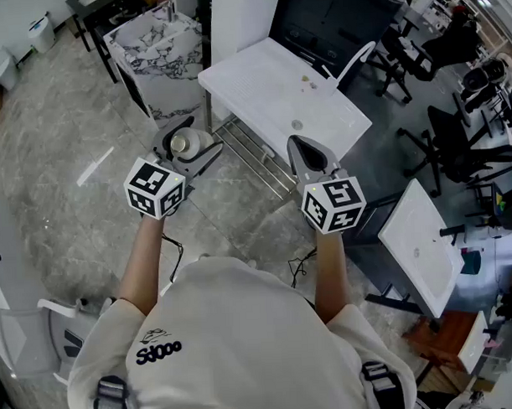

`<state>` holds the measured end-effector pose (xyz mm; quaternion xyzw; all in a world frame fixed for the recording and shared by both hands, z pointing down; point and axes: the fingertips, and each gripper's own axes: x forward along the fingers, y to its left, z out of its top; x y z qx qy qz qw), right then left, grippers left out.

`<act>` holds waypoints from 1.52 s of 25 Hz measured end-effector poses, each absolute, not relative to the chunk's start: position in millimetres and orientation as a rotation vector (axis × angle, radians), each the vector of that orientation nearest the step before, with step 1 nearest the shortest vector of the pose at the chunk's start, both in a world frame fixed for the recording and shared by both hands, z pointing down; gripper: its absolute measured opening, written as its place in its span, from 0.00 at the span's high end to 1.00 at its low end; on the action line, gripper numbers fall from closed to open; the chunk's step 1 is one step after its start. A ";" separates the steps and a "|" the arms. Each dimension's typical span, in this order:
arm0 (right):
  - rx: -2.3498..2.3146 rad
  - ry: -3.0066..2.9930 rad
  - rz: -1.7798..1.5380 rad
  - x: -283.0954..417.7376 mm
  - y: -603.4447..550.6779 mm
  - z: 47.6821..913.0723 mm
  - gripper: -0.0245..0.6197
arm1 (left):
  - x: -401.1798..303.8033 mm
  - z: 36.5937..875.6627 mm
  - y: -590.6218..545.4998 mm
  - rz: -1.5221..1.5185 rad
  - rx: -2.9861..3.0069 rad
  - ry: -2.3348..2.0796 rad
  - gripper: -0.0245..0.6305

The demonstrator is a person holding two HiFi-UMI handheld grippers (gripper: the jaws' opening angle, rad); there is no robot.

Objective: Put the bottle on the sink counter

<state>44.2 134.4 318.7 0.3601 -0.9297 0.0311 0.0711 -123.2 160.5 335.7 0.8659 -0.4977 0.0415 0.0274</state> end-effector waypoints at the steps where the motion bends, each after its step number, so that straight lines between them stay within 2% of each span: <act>1: 1.083 -2.793 0.092 43.4 134.2 319.2 0.95 | -123.6 335.7 160.2 0.129 2.674 -1.535 0.42; 21: 1.119 -2.807 0.154 70.1 124.4 323.4 0.95 | -90.5 337.3 152.7 0.144 2.689 -1.481 0.42; 38: 1.096 -2.836 0.244 142.1 107.4 337.8 0.95 | -35.3 348.0 145.4 0.140 2.637 -1.532 0.42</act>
